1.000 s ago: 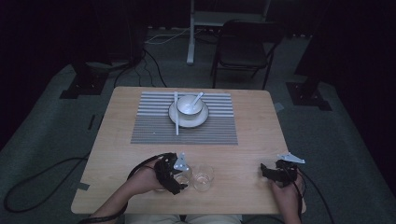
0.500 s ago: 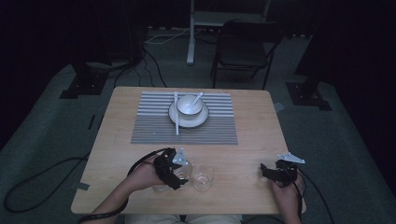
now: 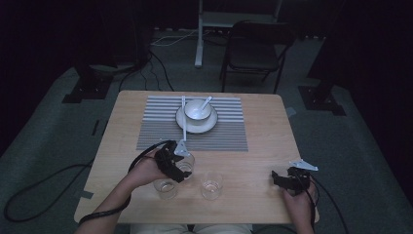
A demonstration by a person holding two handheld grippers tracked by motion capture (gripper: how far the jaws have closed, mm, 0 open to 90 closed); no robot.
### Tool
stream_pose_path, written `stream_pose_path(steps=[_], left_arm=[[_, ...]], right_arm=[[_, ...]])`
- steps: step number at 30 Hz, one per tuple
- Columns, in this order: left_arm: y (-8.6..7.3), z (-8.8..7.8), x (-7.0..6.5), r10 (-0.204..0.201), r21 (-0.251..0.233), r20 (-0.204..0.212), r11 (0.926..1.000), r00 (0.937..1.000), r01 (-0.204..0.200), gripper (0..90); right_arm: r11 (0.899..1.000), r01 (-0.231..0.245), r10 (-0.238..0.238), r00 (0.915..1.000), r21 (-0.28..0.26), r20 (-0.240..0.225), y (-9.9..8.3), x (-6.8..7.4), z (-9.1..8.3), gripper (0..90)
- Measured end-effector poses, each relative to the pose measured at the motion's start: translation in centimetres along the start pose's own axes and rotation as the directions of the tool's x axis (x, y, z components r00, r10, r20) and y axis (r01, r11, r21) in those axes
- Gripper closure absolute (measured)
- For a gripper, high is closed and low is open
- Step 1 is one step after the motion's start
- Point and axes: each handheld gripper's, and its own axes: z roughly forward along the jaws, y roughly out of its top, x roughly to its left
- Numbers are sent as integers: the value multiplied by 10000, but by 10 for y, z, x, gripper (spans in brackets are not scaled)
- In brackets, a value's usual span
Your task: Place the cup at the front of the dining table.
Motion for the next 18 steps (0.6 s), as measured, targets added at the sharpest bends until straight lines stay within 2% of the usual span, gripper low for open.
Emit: stream_pose_path(steps=[2, 5, 7, 8, 12, 15, 18], left_arm=[[1, 0, 8, -158, 22, -169, 9999, 9997, 159, 177], [1, 0, 12, -241, 5, -354, 9997, 9991, 241, 177], [1, -1, 18, -428, -74, -448, 9991, 9981, 426, 177], [0, -1, 24, -647, -127, -517, 9979, 9966, 642, 177], [-2, -1, 33, -915, -146, -687, 9958, 9934, 907, 177], [-5, -2, 42, -1245, -176, -822, 9922, 9888, 1235, 177], [-7, -4, 52, -1617, -206, -1092, 9868, 9808, 1604, 177]], right_arm=[[10000, 1, -1, 10000, -1, 0, 0, 0, 0, 116], [10000, 6, -6, 10000, -4, 1, 0, 0, 0, 116], [10000, 3, -3, 10000, -2, 1, 0, 0, 0, 116], [10000, 5, -5, 10000, -2, 1, 0, 0, 0, 116], [10000, 2, -2, 10000, -4, 2, 0, 0, 0, 116], [10000, 1, -1, 10000, -2, 1, 0, 0, 0, 116], [10000, -1, 1, 10000, -5, 0, 0, 0, 0, 116]])
